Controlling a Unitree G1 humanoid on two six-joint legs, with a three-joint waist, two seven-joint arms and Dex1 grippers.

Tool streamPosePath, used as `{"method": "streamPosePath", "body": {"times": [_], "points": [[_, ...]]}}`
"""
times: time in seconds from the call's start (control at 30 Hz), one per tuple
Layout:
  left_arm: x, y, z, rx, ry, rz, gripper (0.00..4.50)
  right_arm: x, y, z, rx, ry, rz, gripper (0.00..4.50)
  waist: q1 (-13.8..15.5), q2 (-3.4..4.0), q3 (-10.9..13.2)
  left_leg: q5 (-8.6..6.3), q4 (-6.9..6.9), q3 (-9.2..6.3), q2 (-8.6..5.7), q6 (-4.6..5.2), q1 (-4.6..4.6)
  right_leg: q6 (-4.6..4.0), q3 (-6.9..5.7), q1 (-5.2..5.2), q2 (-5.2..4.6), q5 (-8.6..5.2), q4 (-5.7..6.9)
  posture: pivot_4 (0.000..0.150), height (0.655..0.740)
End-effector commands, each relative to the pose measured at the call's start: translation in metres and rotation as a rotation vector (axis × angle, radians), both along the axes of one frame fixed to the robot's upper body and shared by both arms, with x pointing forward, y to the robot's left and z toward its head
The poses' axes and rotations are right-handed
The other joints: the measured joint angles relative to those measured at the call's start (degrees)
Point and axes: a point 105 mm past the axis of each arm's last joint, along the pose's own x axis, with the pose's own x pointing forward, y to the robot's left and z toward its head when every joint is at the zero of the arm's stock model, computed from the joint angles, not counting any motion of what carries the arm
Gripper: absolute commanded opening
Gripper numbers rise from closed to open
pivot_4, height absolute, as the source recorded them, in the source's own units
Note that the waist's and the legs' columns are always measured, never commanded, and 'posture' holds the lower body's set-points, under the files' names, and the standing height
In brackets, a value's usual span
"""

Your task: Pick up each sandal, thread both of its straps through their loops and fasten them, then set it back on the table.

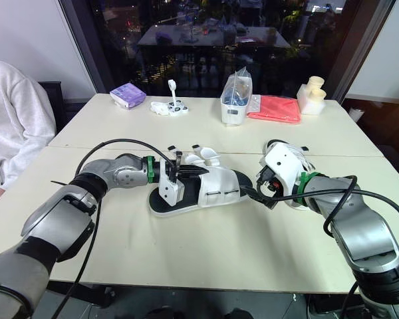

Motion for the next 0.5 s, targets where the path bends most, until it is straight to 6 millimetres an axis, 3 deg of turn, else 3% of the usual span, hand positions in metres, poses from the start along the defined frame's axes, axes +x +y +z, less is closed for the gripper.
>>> {"method": "streamPosePath", "body": {"times": [0.03, 0.27, 0.5], "points": [[-0.012, -0.003, 0.011, -0.031, -0.042, -0.087, 0.08, -0.002, 0.000, 0.015, -0.006, -0.065, 0.016, 4.50, 0.01, 0.00, 0.00, 0.00, 0.00, 0.00, 0.00, 0.00, 0.00, 0.00, 0.00, 0.00, 0.00, 0.00, 0.00, 0.150, 0.7400], [-0.032, 0.003, 0.007, 0.012, -0.052, -0.214, 0.08, 0.001, 0.001, 0.013, -0.004, -0.069, 0.024, 4.50, 0.02, 0.00, 0.00, 0.00, 0.01, 0.00, 0.00, 0.00, 0.00, 0.00, 0.00, 0.01, 0.00, 0.00, 0.00, 0.150, 0.7400], [-0.037, 0.003, 0.012, -0.020, -0.071, -0.249, 0.08, 0.003, 0.005, 0.013, 0.001, -0.074, 0.039, 4.50, 0.04, 0.00, 0.00, 0.00, 0.01, 0.00, 0.00, 0.00, 0.00, 0.01, 0.00, 0.02, 0.01, 0.00, 0.00, 0.150, 0.7400]]}}
